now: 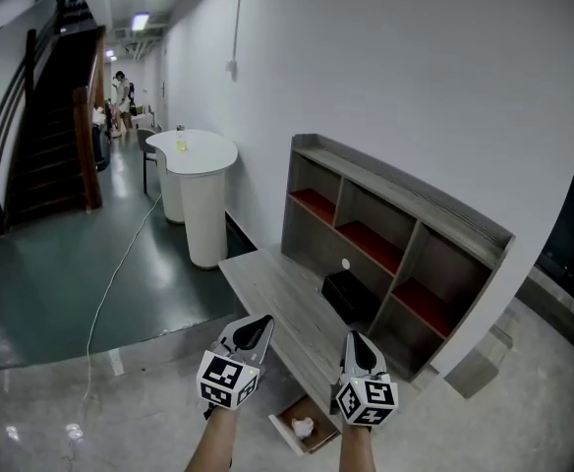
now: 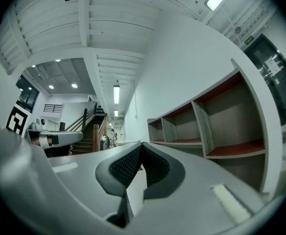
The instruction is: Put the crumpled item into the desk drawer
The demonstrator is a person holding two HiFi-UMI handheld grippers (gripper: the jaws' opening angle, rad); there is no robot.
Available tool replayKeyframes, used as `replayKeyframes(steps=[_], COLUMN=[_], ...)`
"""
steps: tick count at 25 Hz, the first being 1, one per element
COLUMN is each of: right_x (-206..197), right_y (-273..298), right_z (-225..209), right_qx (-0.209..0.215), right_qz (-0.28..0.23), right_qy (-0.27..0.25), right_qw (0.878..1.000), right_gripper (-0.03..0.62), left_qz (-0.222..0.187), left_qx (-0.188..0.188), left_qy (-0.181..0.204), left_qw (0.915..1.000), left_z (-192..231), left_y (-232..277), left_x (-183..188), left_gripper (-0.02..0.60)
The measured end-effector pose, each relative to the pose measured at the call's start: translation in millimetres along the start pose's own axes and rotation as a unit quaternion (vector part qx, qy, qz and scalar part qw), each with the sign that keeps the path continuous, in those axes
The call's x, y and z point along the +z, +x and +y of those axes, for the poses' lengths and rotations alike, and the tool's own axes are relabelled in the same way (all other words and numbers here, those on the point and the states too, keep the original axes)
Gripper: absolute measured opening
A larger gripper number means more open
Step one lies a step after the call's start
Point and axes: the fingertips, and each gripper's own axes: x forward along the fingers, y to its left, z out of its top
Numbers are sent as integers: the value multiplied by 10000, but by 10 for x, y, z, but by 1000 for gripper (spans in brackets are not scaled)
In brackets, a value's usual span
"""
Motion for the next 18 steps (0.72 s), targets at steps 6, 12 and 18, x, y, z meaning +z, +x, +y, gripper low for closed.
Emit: replayKeyframes(steps=[6,12,18], right_x=[-6,-2,-3], right_y=[42,75,111], right_z=[62,139,165], right_qx=[87,150,162], right_qz=[28,29,14], right_qy=[-31,-62,-74], right_qw=[10000,9999,9998], right_gripper=[9,9,9], left_qz=[3,-5,-3], left_qx=[87,95,112], left_qy=[-13,-18,-1], left_qw=[10000,10000,9999], left_z=[80,121,169], left_y=[-69,-104,-114], left_x=[-3,3,-14], left_gripper=[0,0,0])
